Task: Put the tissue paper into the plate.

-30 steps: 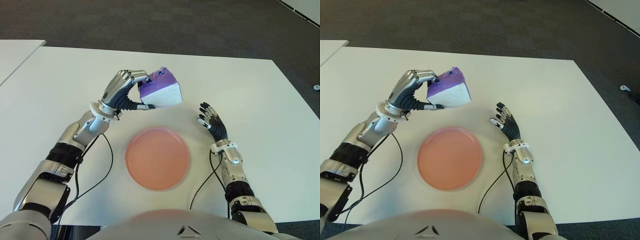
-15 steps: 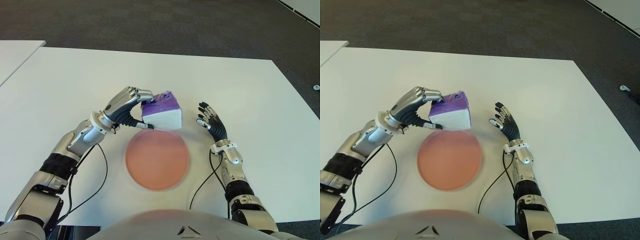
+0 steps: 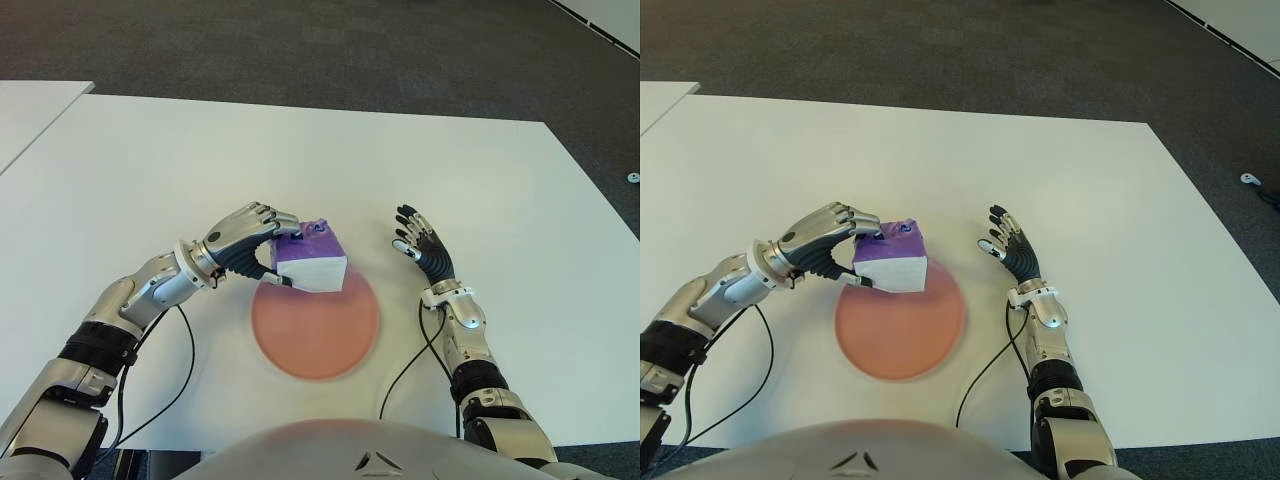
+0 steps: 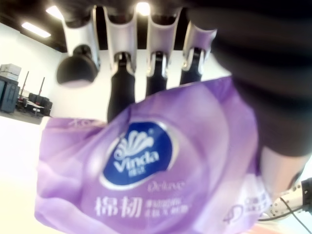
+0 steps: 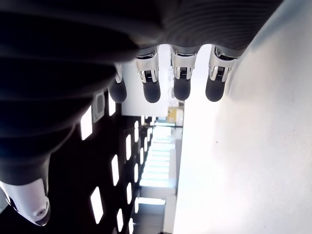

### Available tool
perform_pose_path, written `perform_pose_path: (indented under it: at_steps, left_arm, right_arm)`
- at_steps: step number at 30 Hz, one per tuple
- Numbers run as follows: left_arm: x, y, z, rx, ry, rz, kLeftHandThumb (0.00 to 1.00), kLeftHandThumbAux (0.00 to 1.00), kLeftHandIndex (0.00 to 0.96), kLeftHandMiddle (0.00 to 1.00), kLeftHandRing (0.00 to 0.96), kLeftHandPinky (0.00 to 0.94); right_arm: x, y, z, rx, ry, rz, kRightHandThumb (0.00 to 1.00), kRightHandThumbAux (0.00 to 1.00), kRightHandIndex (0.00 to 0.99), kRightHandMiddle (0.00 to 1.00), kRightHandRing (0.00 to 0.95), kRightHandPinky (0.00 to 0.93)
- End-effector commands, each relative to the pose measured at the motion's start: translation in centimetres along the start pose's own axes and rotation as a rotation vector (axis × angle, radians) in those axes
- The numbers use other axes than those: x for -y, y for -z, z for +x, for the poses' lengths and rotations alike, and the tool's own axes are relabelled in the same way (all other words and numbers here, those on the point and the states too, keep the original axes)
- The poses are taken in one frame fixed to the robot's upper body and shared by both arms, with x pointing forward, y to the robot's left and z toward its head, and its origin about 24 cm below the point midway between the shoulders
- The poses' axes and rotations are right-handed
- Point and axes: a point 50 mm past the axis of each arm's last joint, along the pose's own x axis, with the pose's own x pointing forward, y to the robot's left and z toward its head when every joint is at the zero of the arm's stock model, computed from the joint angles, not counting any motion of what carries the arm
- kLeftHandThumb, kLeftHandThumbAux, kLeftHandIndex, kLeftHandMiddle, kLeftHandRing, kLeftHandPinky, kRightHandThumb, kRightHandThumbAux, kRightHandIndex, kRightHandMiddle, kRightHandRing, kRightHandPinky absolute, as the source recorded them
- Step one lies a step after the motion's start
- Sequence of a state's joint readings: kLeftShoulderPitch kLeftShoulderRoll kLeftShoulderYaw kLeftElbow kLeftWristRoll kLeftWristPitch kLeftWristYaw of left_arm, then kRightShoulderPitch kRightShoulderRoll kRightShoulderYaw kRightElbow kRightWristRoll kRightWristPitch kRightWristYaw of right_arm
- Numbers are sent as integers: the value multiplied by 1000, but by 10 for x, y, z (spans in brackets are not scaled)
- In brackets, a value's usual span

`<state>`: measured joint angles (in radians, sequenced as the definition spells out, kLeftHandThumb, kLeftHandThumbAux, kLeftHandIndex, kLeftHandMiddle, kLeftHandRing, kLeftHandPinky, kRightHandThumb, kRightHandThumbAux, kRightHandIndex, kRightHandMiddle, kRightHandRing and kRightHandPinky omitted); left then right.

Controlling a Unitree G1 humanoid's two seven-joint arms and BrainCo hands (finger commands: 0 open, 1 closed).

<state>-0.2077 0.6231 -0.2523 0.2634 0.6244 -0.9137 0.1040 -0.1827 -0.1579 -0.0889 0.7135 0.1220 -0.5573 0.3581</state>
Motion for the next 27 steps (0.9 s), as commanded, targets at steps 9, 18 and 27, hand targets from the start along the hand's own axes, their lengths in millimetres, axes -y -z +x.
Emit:
perform_pose_path:
  at_steps: [9, 18, 27]
  left_arm:
    - [6, -14, -6, 22, 48, -3, 715, 703, 443, 875, 846, 838]
    - [10, -20, -9, 34, 73, -21, 714, 703, 443, 859, 837, 828]
    - [18, -35, -8, 71, 111, -75, 712, 703, 443, 835, 816, 806]
  right_arm:
    - [-19, 61, -47, -321, 24, 129, 0, 609, 0, 0, 0, 0]
    - [-26, 53, -50, -298, 34, 125, 0, 610, 0, 0, 0, 0]
    - [-21, 58, -46, -354, 57, 136, 0, 610, 0, 0, 0, 0]
